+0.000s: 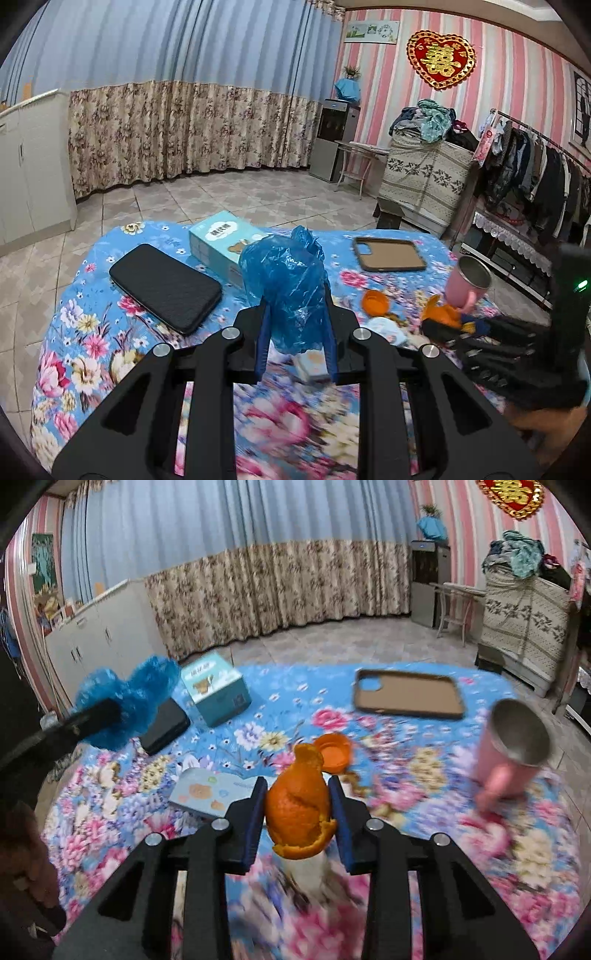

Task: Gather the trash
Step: 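Carry the blue bag in the left tool and peel in the right tool to the basket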

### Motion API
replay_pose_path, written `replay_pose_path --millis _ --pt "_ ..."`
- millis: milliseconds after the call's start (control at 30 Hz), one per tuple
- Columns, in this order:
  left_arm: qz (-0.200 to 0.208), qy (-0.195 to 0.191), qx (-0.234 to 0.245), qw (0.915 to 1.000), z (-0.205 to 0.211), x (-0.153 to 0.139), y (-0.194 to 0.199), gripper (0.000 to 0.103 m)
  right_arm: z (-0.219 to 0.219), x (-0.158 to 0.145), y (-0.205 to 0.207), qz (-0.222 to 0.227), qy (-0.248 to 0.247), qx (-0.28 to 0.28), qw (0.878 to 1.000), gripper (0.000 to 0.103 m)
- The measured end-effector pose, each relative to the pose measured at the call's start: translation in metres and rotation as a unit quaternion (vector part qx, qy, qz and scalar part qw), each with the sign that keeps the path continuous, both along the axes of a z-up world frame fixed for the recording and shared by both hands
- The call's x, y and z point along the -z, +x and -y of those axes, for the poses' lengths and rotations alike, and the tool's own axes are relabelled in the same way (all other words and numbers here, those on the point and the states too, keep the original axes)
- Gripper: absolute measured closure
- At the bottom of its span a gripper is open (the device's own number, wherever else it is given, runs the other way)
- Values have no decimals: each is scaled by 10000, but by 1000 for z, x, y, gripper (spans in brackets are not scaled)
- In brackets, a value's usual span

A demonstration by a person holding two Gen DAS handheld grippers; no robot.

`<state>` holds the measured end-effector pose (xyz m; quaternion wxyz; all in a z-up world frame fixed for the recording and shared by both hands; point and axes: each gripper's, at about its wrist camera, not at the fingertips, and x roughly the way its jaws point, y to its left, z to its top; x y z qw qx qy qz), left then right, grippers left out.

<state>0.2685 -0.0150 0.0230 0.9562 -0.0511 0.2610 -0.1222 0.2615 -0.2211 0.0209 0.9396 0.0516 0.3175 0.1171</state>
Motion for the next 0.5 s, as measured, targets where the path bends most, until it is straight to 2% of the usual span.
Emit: replay_pose_path --millis 200,300,500 --pt "-64 138 56 9999 42 -14 -37 81 66 -33 -55 323 -130 304 9989 69" --pt "35 233 243 9994 75 -29 -58 81 110 -47 -85 454 -120 576 9972 69" --pt "239 254 859 9957 171 -54 -100 81 197 -60 -144 645 -133 1180 9908 69"
